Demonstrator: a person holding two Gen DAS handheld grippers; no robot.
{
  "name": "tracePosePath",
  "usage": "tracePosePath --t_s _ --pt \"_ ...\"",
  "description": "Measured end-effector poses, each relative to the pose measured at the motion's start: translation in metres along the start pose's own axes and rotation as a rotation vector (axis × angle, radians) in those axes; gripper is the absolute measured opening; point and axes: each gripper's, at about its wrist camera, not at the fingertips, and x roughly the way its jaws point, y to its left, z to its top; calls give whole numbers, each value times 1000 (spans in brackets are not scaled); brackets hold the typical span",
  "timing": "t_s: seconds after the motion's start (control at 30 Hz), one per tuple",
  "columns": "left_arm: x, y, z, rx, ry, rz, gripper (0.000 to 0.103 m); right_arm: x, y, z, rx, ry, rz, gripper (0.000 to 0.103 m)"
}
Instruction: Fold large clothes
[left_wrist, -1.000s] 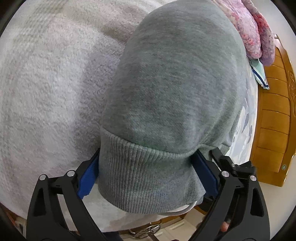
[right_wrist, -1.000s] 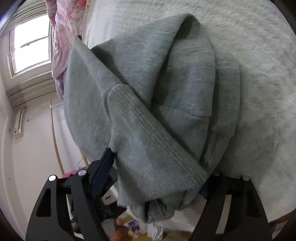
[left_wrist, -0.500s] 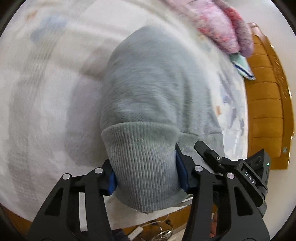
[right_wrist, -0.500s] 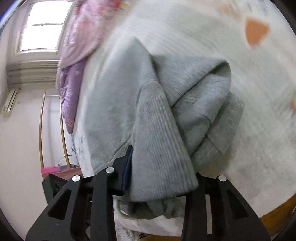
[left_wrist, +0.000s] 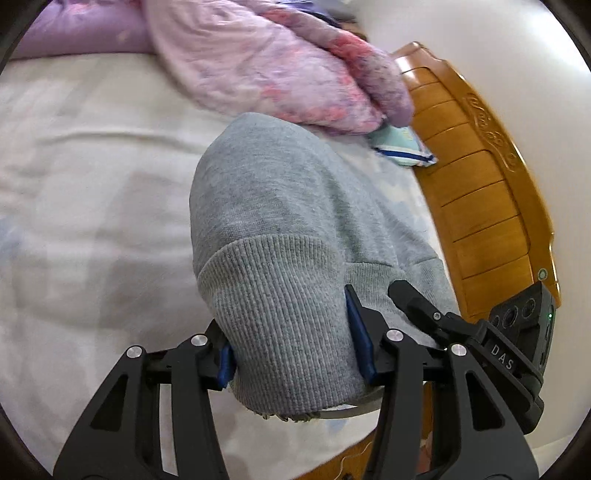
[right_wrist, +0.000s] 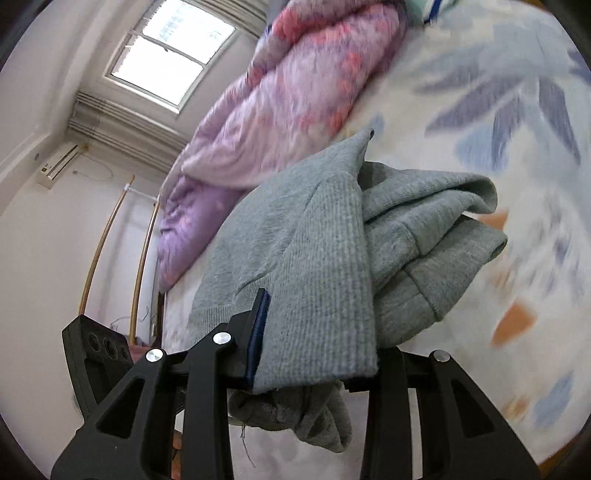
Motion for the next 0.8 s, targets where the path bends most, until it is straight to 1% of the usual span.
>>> tracePosePath --t_s 0.13,0.2,0.27,0.37,0.4,0.43,0.5,0.57,0.6,0.73,0.8 --pt "66 -45 34 17 -5 -16 49 -3 -51 68 -13 -17 -19 30" --pt "100 -64 48 0 -11 -25 49 -2 -71 97 -36 -17 -28 30" --pt "136 -83 62 -22 -15 -33 49 -4 -100 132 -45 -8 -43 30" --pt "180 -108 71 -41 -19 -36 49 -3 -133 172 -59 1 -62 30" --pt "192 -115 73 -44 -19 -38 49 -4 -143 179 -62 4 -63 30" --pt "209 -124 77 -51 -18 -41 49 -4 -151 186 -61 6 -62 30" --pt "229 -132 76 -45 -17 -42 49 -6 -170 199 -58 8 -67 30" --pt "251 -139 74 -34 -8 -33 49 -3 -193 204 -45 20 -66 30" --pt "260 -142 72 -29 0 -26 49 0 -199 206 -33 27 -65 30" --pt "292 -136 48 -40 55 26 49 10 -241 193 27 89 -89 30" --pt "299 -131 34 -41 74 48 49 13 -256 183 57 109 -100 30"
